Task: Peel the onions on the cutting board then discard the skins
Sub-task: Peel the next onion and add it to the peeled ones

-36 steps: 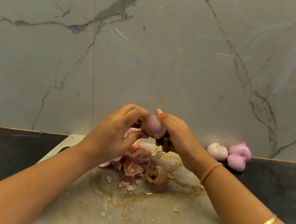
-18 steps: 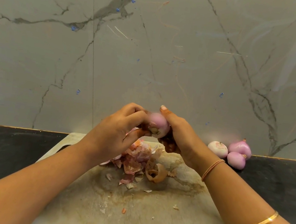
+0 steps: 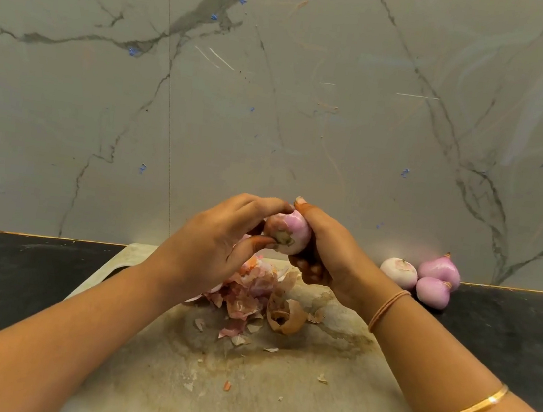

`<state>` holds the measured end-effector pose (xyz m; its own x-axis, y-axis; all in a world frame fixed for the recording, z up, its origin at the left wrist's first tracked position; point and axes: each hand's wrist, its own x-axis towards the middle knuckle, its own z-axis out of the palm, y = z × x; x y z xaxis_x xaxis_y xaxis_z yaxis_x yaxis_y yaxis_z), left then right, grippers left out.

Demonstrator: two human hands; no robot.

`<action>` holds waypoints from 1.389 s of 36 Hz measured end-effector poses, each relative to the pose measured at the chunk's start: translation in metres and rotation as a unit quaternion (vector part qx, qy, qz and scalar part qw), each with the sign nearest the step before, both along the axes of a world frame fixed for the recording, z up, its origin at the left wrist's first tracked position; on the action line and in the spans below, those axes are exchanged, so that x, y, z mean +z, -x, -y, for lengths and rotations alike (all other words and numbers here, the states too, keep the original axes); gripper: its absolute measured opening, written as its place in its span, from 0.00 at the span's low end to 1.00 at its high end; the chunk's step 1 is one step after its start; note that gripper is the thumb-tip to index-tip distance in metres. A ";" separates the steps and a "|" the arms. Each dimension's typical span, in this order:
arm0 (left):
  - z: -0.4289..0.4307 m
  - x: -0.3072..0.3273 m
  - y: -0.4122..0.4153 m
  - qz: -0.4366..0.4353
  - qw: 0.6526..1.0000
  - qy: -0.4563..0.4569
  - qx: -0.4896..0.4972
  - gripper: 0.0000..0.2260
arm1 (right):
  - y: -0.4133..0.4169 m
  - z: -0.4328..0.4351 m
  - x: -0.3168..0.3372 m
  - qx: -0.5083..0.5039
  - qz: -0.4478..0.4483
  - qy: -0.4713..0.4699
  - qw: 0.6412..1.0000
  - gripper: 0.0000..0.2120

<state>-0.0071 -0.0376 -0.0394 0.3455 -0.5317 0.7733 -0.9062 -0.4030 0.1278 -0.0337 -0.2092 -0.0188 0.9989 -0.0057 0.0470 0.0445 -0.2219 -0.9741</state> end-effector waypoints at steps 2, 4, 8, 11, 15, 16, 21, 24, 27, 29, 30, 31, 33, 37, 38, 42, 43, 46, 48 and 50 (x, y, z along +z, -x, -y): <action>0.000 0.000 0.000 0.019 0.999 -0.020 0.016 0.19 | 0.000 0.000 0.000 -0.001 -0.006 0.002 1.000 0.27; 0.000 0.000 -0.001 0.044 0.998 -0.035 0.033 0.17 | 0.000 0.000 0.000 -0.001 -0.010 -0.003 1.000 0.27; 0.000 -0.001 -0.002 0.051 0.997 -0.034 0.048 0.14 | 0.000 0.000 0.000 0.000 -0.015 -0.011 1.000 0.27; 0.000 -0.002 -0.003 0.008 0.999 0.015 0.034 0.13 | 0.000 -0.001 -0.001 0.017 -0.016 -0.030 0.999 0.28; 0.000 -0.002 -0.004 -0.029 0.998 0.047 0.031 0.21 | -0.001 -0.001 -0.001 0.023 0.000 -0.037 0.999 0.30; -0.001 -0.001 -0.004 -0.025 0.998 0.042 0.034 0.20 | -0.001 0.000 -0.001 0.019 0.004 -0.031 0.999 0.30; 0.001 0.000 -0.003 0.013 0.997 0.033 0.071 0.10 | -0.001 -0.001 -0.002 0.022 0.008 -0.002 1.000 0.33; 0.002 0.001 -0.004 0.023 0.994 0.033 0.097 0.08 | 0.000 -0.001 -0.001 0.028 0.000 -0.015 1.000 0.29; 0.002 0.001 -0.004 0.041 0.994 0.010 0.100 0.12 | 0.000 0.000 -0.001 0.031 -0.012 -0.050 0.998 0.27; 0.003 0.001 -0.003 0.045 0.993 -0.002 0.105 0.10 | 0.000 0.000 -0.001 0.030 -0.018 -0.069 0.997 0.26; 0.003 0.001 -0.003 0.043 0.993 -0.003 0.109 0.08 | 0.000 -0.001 -0.001 0.032 -0.020 -0.076 0.996 0.25; 0.004 0.001 -0.003 0.041 0.993 -0.003 0.112 0.08 | 0.000 -0.001 -0.001 0.033 -0.023 -0.083 0.996 0.25; 0.004 0.002 -0.003 0.034 0.992 -0.004 0.118 0.08 | -0.001 -0.002 -0.002 0.037 -0.031 -0.098 0.994 0.25; 0.004 0.002 -0.002 0.024 0.992 -0.006 0.127 0.08 | -0.003 -0.003 -0.002 0.043 -0.040 -0.126 0.990 0.25; 0.004 0.001 -0.002 0.016 0.992 -0.005 0.125 0.08 | -0.003 -0.003 -0.002 0.044 -0.040 -0.130 0.990 0.24; 0.006 0.001 -0.001 -0.059 0.991 0.065 0.101 0.07 | -0.004 -0.003 -0.004 0.051 -0.027 -0.143 0.988 0.23; 0.006 0.001 -0.001 -0.085 0.987 0.096 0.098 0.05 | -0.006 -0.002 -0.005 0.050 -0.024 -0.148 0.987 0.23; 0.005 0.003 -0.001 -0.146 0.974 0.149 0.089 0.04 | -0.008 0.001 -0.004 0.047 -0.011 -0.168 0.985 0.24; 0.004 0.003 -0.002 -0.150 0.973 0.149 0.089 0.05 | -0.009 0.003 -0.003 0.052 -0.005 -0.181 0.982 0.23; 0.004 0.001 -0.002 -0.148 0.973 0.153 0.093 0.07 | -0.009 0.004 -0.003 0.061 0.006 -0.179 0.982 0.20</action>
